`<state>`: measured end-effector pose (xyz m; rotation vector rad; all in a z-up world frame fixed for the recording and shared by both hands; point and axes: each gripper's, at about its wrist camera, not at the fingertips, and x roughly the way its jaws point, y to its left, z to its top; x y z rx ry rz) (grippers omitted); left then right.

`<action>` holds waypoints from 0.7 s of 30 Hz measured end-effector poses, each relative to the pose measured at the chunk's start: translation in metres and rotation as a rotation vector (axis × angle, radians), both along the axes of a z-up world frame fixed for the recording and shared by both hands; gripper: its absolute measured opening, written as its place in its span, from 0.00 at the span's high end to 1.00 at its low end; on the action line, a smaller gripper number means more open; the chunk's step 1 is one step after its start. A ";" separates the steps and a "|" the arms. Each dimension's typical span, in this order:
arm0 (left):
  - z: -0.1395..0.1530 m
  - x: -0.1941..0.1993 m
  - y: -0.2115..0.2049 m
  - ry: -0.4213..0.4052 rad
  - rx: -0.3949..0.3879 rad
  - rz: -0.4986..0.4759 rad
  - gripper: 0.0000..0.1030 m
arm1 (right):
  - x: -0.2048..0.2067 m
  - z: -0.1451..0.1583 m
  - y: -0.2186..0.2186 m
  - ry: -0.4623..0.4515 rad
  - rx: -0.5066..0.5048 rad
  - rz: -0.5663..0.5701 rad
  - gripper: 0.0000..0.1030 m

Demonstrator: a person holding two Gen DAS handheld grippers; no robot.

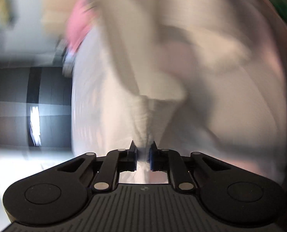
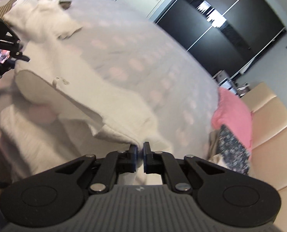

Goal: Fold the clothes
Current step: 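Raise the white shirt high with both grippers to shake it out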

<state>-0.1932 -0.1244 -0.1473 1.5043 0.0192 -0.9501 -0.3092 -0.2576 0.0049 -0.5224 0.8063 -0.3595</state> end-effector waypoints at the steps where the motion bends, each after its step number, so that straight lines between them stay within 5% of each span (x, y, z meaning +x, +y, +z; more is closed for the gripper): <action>1: 0.019 0.005 -0.008 0.051 -0.064 0.062 0.93 | 0.003 0.008 -0.004 -0.028 -0.018 -0.005 0.94; 5: 0.101 0.023 -0.023 0.210 -0.328 0.226 0.95 | 0.011 0.046 -0.021 -0.143 -0.075 -0.041 0.94; 12: 0.246 0.028 -0.020 0.346 -0.735 0.322 0.96 | 0.002 0.131 -0.036 -0.386 -0.116 -0.077 0.94; 21: 0.379 -0.021 0.024 0.287 -1.121 0.211 0.96 | -0.063 0.238 -0.023 -0.742 -0.183 -0.092 0.94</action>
